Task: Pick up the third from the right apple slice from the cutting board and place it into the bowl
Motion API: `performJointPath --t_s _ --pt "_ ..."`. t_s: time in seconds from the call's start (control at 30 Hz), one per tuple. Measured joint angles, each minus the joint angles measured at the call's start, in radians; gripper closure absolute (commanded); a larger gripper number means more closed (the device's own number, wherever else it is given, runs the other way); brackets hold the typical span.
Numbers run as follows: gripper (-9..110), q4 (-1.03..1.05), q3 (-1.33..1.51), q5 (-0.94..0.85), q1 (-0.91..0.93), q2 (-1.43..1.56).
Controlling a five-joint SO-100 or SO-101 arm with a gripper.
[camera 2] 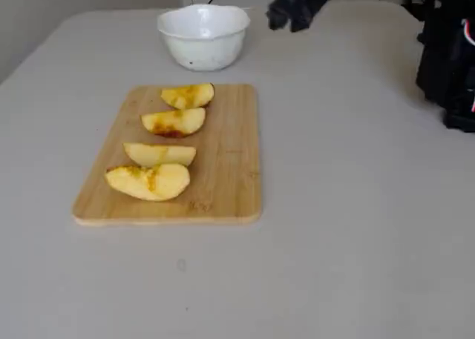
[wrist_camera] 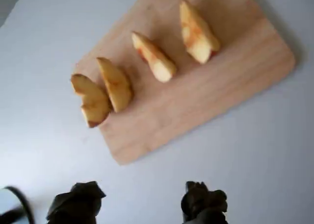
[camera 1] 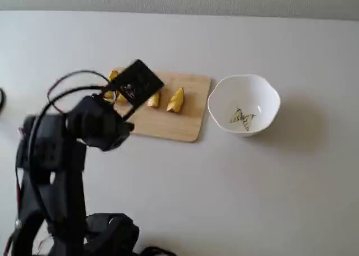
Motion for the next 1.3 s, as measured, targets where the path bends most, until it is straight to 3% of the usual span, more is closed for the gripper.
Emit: performJointPath --t_s 0.53,1.03,1.3 --pt "71 0.089 -0.741 0.006 -0.051 -0.833" --pt "72 0.204 -1.209 0.034 -0.052 -1.276" --pt "74 0.459 -1.858 0.037 -0.063 -1.686"
